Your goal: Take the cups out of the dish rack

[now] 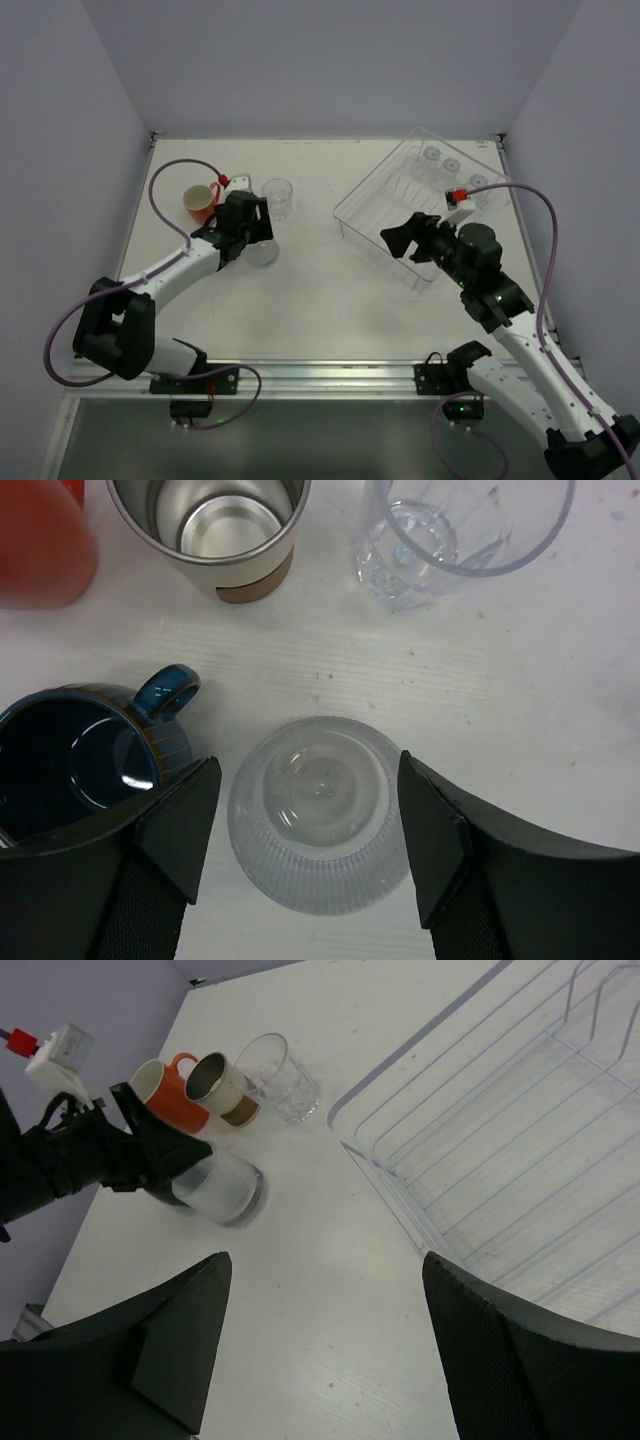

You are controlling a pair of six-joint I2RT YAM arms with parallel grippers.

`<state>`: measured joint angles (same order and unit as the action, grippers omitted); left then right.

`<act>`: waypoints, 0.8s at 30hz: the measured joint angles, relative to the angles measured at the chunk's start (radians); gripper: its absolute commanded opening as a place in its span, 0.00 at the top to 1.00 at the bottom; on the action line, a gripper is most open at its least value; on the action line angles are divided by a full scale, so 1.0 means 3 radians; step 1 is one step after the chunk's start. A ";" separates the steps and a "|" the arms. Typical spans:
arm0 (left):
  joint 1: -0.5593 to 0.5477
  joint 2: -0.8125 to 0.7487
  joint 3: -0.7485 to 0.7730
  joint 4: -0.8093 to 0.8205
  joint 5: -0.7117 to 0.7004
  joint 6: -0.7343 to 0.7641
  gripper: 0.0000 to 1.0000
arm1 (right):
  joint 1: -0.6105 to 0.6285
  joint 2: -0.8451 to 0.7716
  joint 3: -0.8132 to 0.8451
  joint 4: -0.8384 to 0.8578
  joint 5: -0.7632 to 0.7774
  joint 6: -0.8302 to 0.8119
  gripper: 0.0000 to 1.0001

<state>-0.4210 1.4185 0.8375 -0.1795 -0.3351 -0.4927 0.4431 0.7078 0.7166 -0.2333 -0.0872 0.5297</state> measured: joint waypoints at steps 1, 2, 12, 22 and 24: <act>0.0000 -0.0055 0.0000 -0.0003 0.0015 0.0001 0.18 | 0.0000 0.0025 0.0010 0.0000 0.0024 -0.0006 0.20; 0.0000 -0.0108 0.0000 -0.0004 0.0033 0.0004 0.16 | 0.0000 0.0053 0.0024 -0.0001 0.0061 -0.0015 0.20; 0.0000 -0.0876 0.0251 -0.0090 0.0470 0.0111 0.00 | -0.0286 0.0568 0.0380 -0.0111 0.0320 -0.0094 0.25; -0.0025 -0.1602 0.0515 -0.0097 0.1415 0.0548 0.00 | -0.0814 0.1789 0.1213 -0.0128 0.0655 -0.0211 0.44; -0.0043 -0.1751 0.0421 -0.0056 0.1504 0.0586 0.00 | -0.0903 0.2150 0.1465 -0.0131 0.0711 -0.0245 0.45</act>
<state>-0.4339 0.8932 0.9638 -0.1963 0.1162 -0.3168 0.1722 1.3529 1.1561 -0.2726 0.1261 0.4561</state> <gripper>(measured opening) 0.997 0.561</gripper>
